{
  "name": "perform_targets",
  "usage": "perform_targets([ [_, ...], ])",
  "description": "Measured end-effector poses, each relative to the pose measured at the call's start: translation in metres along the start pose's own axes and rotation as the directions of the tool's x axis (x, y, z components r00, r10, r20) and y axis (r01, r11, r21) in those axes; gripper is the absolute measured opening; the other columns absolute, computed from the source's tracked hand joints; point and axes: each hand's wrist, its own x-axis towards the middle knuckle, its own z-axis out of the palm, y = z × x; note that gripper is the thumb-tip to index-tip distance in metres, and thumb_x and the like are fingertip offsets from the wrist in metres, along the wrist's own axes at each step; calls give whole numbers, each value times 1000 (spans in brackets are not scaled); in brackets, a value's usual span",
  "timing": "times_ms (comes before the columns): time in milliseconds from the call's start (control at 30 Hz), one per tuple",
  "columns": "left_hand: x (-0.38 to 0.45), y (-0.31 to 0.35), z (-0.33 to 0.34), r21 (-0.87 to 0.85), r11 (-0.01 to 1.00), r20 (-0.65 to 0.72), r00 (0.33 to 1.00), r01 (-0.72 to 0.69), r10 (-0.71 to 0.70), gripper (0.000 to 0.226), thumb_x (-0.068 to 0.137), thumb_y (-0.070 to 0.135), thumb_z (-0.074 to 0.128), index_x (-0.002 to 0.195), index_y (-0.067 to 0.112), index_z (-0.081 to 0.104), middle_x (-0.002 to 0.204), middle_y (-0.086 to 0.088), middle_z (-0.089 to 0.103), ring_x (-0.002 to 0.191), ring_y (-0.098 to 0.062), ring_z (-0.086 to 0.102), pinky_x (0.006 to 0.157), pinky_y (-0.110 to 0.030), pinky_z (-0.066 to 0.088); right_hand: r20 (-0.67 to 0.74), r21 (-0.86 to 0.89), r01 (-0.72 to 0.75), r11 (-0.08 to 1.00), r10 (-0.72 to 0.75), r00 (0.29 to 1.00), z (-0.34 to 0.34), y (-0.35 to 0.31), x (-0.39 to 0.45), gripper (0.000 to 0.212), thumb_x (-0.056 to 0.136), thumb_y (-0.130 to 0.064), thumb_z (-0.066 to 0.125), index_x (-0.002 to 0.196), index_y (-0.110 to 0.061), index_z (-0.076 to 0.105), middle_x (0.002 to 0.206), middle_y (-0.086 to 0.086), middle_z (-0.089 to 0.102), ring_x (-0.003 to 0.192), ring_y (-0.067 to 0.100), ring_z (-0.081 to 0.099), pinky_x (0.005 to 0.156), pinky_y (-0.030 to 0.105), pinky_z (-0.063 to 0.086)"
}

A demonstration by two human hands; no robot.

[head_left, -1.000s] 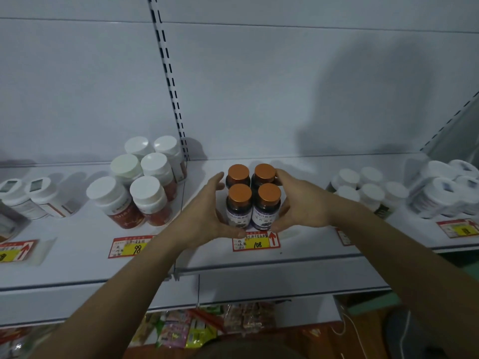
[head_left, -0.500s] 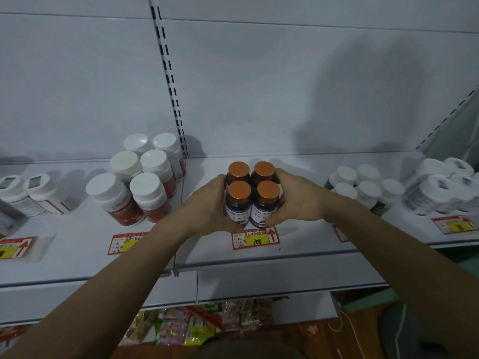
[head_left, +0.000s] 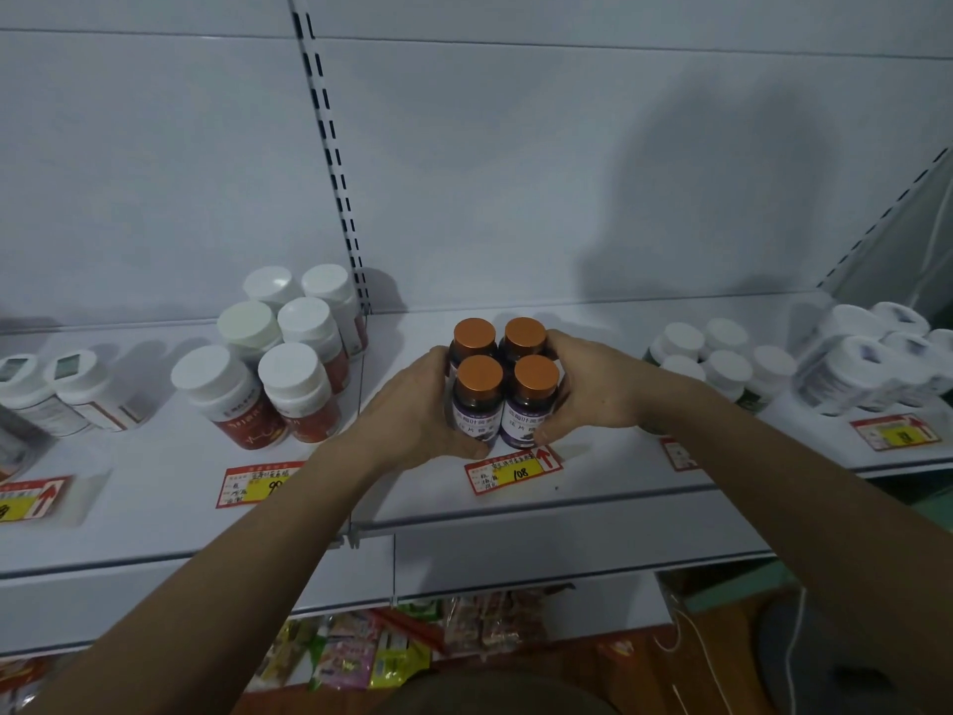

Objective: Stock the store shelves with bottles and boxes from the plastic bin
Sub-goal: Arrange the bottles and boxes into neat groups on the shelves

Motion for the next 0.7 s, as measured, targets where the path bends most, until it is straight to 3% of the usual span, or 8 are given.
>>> perform_targets([
  [200,-4,6,-4,17,1000,22,1000,13,-13,104,58,41,96,141,24,37,141,3,55,120,-20,57,99,-35,50,5,-29,-27,999,27,1000,-2,-3,-3,107,59,-40,96,145,-27,34,144,-8,52,123,18,57,106,43,49],
  [267,-6,7,-9,60,998,84,996,19,-24,110,58,44,95,145,23,33,146,1,51,127,-22,54,105,-40,48,16,-118,-47,992,49,999,-9,-5,-6,113,60,-40,95,150,-25,29,151,-4,46,120,19,57,103,39,49],
  [400,-20,16,-23,381,923,171,976,62,-136,109,74,54,81,155,14,20,157,-9,36,140,-26,41,113,-39,38,-32,-410,-52,911,42,999,-35,-18,-20,111,74,-32,88,158,-17,16,161,4,32,139,25,43,109,36,38],
  [500,-38,29,-37,498,866,129,983,48,-129,92,84,57,70,152,12,27,153,-10,42,135,-26,46,110,-41,43,-35,-567,-11,824,-11,999,-56,-36,-32,100,85,-31,79,160,-17,14,165,3,23,147,24,31,116,37,29],
  [600,-55,41,-60,562,827,44,999,-9,-18,61,87,59,65,128,18,47,129,-5,59,112,-23,57,95,-43,51,-46,-596,40,802,-83,995,-70,-54,-34,89,92,-33,71,159,-16,16,166,3,21,149,24,28,120,38,28],
  [700,-75,51,-91,627,779,-61,997,-1,50,58,90,57,60,132,19,49,128,-1,59,114,-23,57,92,-40,51,-46,-571,127,811,-186,982,-72,-73,-29,67,101,-39,53,157,-13,26,162,4,30,146,24,31,119,41,30],
])
